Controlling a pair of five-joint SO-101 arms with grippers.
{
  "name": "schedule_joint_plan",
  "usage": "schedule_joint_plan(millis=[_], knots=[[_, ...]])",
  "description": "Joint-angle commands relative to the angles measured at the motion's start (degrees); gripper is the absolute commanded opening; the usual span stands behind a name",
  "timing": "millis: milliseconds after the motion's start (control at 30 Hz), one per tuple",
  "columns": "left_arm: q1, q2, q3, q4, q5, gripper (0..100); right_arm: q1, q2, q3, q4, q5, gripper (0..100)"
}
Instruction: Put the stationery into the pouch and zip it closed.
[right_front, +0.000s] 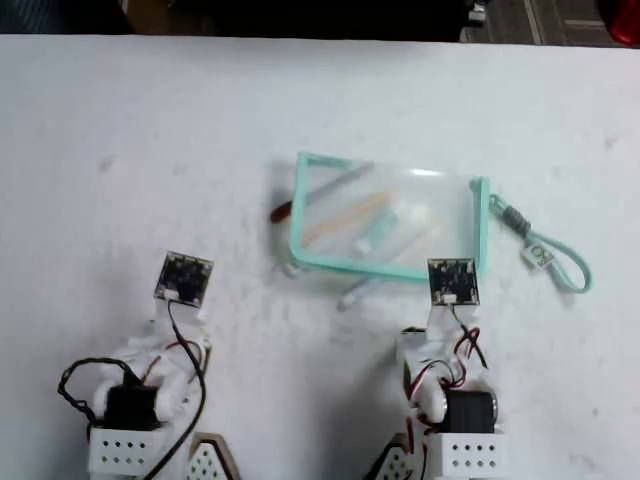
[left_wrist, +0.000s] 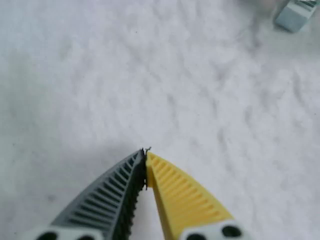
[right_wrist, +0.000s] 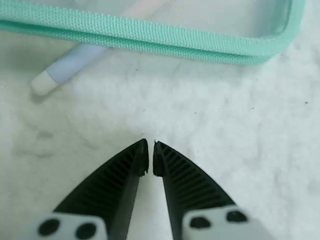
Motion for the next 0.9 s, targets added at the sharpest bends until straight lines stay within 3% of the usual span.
schedule_joint_plan(millis=[0,267,533,867], knots=[[-0.22,-0.92,-0.18,0.44,-0.26,2,-0.31,-0.13,0.53,0.40,0.62,2.3],[-0.22,-0.92,-0.18,0.44,-0.26,2,-0.40,-0.22,0.53,-0.13,0.62,2.5],[-0.22,-0.92,-0.18,0.44,-0.26,2,-0.57,-0.13,0.53,-13.93,0.53,2.5],[-0.22,-0.92,-0.18,0.44,-0.26,2,-6.90,0.22,0.53,-16.57,0.53,2.5]])
